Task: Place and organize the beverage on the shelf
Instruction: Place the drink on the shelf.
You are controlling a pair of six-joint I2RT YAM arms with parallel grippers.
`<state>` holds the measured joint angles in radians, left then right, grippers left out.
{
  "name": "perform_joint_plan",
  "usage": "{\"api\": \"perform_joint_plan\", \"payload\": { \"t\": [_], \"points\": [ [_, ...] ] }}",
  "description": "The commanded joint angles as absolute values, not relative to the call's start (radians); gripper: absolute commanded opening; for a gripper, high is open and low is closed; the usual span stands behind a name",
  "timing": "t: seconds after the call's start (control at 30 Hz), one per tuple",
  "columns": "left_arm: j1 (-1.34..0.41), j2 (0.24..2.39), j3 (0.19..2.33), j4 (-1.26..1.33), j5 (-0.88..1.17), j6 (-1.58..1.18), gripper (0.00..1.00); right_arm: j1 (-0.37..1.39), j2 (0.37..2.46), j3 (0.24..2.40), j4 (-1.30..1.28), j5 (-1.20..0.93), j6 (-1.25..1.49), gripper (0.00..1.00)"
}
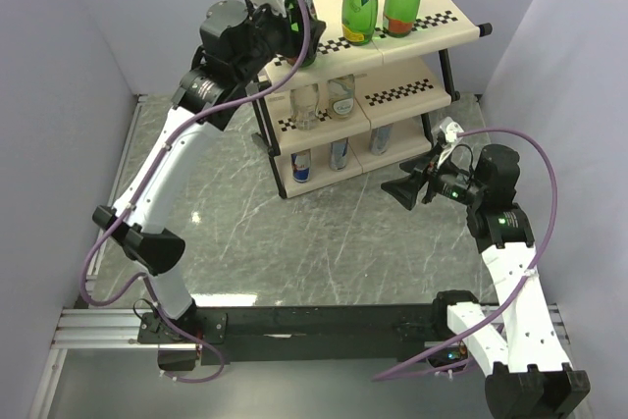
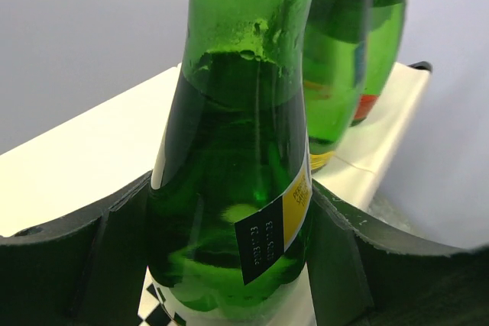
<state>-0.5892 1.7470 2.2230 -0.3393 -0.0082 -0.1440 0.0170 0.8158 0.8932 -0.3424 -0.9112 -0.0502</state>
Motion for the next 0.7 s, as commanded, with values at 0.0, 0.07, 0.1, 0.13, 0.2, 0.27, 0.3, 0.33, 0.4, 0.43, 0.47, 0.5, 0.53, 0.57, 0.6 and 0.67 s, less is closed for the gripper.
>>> {"api": "perform_joint_plan", "payload": {
  "t": [0.0, 0.07, 0.1, 0.13, 0.2, 0.27, 0.3, 0.33, 0.4, 0.43, 0.47, 0.5, 0.53, 0.57, 0.6, 0.67],
  "points": [
    [-0.586, 1.732, 2.324, -0.144, -0.009, -0.172, 0.01, 0.012, 0.808, 0.891, -0.299, -0.931, -0.045, 0.83],
    [-0.583, 1.741, 2.327, -0.143, -0.008, -0.176, 0.01, 0.012, 0.805, 0.891, -0.298, -0.930, -0.043, 0.83],
    [-0.580, 1.747, 2.326, -0.143, -0.009, -0.179, 0.01, 0.012, 0.807, 0.891, -0.298, -0.930, -0.043, 0.83],
    [-0.580, 1.749, 2.326, -0.140, -0.008, -0.184, 0.01, 0.012, 0.807, 0.893, -0.299, -0.930, -0.043, 0.82],
    [-0.578, 1.755, 2.322, -0.141, -0.008, -0.189, 0.01, 0.011, 0.807, 0.893, -0.298, -0.931, -0.043, 0.82],
    [-0.578, 1.758, 2.318, -0.138, -0.008, -0.198, 0.01, 0.012, 0.805, 0.893, -0.298, -0.933, -0.041, 0.82],
    [-0.578, 1.758, 2.313, -0.137, -0.008, -0.201, 0.06, 0.011, 0.804, 0.893, -0.298, -0.934, -0.041, 0.82],
    [-0.578, 1.758, 2.309, -0.133, -0.008, -0.207, 0.10, 0.012, 0.802, 0.893, -0.299, -0.933, -0.041, 0.82],
    [-0.578, 1.761, 2.303, -0.137, -0.011, -0.212, 0.28, 0.012, 0.801, 0.893, -0.299, -0.931, -0.041, 0.83],
    [-0.578, 1.764, 2.303, -0.143, -0.012, -0.216, 0.34, 0.012, 0.801, 0.893, -0.298, -0.931, -0.041, 0.82],
    [-0.578, 1.772, 2.306, -0.146, -0.012, -0.216, 0.45, 0.012, 0.801, 0.893, -0.298, -0.931, -0.041, 0.83],
    [-0.578, 1.775, 2.306, -0.150, -0.011, -0.219, 0.50, 0.012, 0.802, 0.893, -0.298, -0.933, -0.041, 0.82],
    [-0.578, 1.776, 2.306, -0.153, -0.008, -0.222, 0.54, 0.012, 0.801, 0.891, -0.298, -0.933, -0.041, 0.82],
    [-0.578, 1.781, 2.304, -0.153, -0.008, -0.224, 0.60, 0.012, 0.802, 0.893, -0.298, -0.930, -0.041, 0.82],
    [-0.578, 1.784, 2.304, -0.155, -0.008, -0.227, 0.64, 0.011, 0.802, 0.893, -0.298, -0.931, -0.041, 0.82],
    [-0.578, 1.789, 2.307, -0.158, 0.011, -0.236, 0.70, 0.012, 0.802, 0.893, -0.299, -0.930, -0.041, 0.83]
  ]
}}
